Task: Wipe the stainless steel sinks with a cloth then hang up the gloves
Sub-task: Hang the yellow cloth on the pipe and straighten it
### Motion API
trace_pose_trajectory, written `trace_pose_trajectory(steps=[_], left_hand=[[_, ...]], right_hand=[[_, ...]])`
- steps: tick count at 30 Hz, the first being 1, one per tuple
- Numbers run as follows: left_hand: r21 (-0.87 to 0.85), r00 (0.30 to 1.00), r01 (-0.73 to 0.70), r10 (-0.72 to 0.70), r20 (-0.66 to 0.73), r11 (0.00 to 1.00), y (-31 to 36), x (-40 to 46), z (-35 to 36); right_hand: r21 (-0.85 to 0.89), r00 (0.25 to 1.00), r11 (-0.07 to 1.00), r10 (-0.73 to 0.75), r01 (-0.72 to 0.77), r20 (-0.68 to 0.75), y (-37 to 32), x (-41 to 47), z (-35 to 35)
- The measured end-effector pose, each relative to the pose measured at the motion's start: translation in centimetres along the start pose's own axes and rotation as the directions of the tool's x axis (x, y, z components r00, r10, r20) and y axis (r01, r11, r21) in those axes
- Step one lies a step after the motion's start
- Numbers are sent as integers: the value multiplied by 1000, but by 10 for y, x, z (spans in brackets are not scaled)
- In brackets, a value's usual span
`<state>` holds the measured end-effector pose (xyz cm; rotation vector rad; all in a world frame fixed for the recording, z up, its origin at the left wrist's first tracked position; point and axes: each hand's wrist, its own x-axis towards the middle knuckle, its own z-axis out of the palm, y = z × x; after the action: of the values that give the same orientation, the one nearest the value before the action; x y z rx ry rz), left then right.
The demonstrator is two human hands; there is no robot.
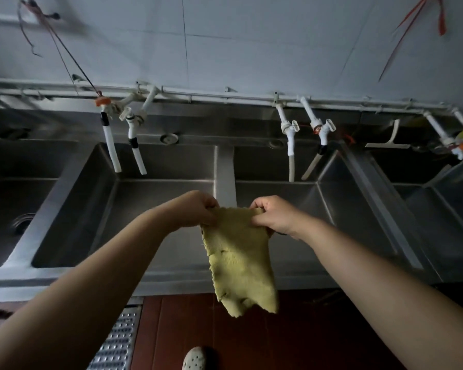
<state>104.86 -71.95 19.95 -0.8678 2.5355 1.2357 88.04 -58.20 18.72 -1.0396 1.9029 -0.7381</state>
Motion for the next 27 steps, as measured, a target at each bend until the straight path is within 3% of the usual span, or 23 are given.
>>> trace_pose_trajectory(steps=[5,12,19,27], left_hand=[[96,974,40,-17,-225,995,-44,55,26],[204,967,30,23,-255,979,-90,88,50],[265,981,-186,195,-8,946,-116,45,67],[396,959,-267,202,197,879,-128,16,114]], right_hand=[[-333,978,936,52,-118,-200,32,51,28],[-333,956,928,70,-167,-284,63,79,54],[-356,984,927,60,-118,-168,87,38,87],[-504,997,863,-62,35,-39,124,-5,130]])
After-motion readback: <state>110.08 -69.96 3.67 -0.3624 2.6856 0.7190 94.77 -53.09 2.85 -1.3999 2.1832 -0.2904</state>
